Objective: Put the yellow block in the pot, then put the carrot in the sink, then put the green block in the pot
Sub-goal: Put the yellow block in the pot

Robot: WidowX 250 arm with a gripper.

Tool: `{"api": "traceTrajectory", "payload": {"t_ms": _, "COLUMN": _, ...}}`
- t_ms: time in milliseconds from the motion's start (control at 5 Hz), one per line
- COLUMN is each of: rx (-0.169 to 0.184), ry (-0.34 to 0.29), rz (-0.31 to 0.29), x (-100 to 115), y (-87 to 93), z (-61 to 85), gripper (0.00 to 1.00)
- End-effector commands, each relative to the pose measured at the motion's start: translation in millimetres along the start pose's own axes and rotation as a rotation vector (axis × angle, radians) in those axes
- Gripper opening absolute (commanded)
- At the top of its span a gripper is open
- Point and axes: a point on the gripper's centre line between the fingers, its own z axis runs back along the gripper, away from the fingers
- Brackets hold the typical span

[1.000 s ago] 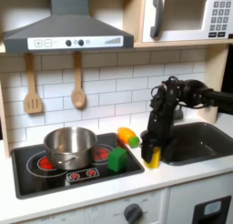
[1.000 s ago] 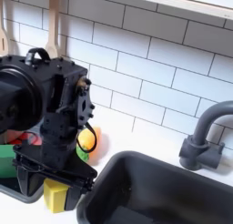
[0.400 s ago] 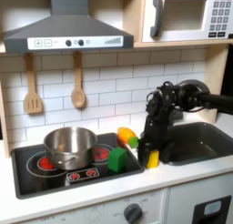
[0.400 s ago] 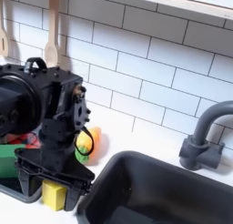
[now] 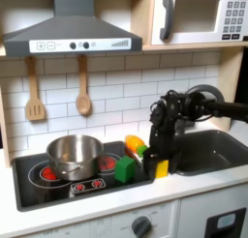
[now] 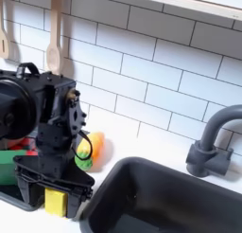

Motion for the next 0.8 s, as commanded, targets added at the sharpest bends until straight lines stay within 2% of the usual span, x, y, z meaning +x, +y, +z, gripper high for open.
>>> {"api": "traceTrajectory", "payload": {"t_ms": 0, "rx": -0.031, "ry": -0.024, "rz": -0.019, "x": 7.5, "y": -5.2, "z": 0.0, "gripper": 1.00}}
{"api": "traceTrajectory", "payload": {"t_ms": 400, "rx": -0.060, "ry": -0.045, "rz": -0.037, "x": 15.1, "y": -12.4, "z": 2.2, "gripper": 1.00}}
{"api": "traceTrajectory", "payload": {"t_ms": 600, "rx": -0.068, "ry": -0.045, "rz": -0.023, "x": 12.9, "y": -12.1, "z": 2.1, "gripper": 1.00}}
